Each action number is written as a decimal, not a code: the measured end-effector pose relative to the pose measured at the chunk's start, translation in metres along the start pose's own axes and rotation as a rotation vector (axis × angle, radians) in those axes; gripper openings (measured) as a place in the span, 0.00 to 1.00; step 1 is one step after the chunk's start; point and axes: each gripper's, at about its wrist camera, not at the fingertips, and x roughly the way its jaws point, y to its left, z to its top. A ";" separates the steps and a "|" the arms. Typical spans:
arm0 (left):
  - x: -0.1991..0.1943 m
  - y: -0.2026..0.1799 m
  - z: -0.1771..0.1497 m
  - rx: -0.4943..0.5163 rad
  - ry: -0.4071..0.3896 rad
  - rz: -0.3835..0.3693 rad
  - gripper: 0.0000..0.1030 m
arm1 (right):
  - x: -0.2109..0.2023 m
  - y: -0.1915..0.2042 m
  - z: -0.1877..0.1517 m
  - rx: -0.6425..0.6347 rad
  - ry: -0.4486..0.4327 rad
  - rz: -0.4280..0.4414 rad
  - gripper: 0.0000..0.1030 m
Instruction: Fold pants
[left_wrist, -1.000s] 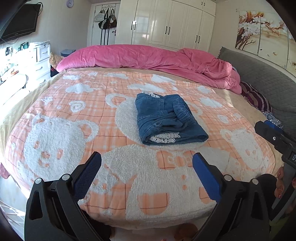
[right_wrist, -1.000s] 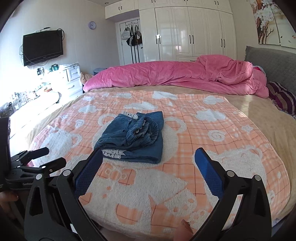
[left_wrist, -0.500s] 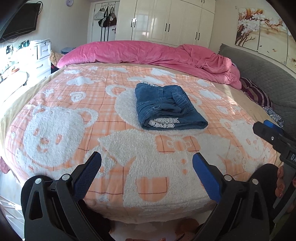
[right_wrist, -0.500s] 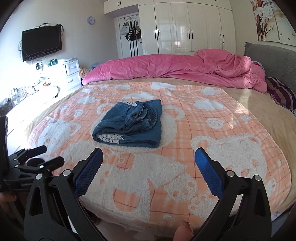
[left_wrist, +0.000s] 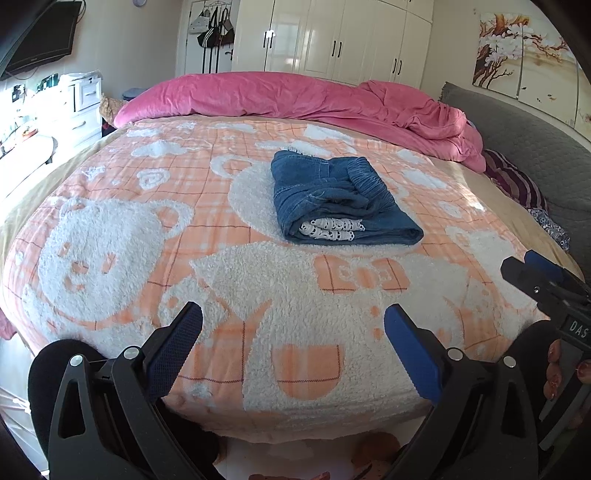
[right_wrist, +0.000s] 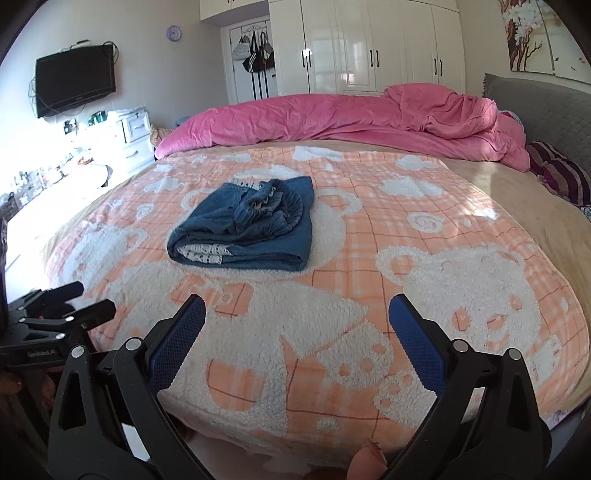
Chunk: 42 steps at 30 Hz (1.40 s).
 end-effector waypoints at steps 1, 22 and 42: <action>0.002 0.000 -0.001 0.002 0.005 0.000 0.96 | 0.003 0.001 -0.003 -0.005 0.004 -0.006 0.91; 0.014 -0.002 -0.005 0.002 0.022 0.013 0.96 | 0.026 0.001 -0.017 0.010 0.063 0.010 0.91; 0.010 -0.002 -0.005 0.000 0.018 0.021 0.96 | 0.026 0.000 -0.017 0.007 0.061 0.009 0.91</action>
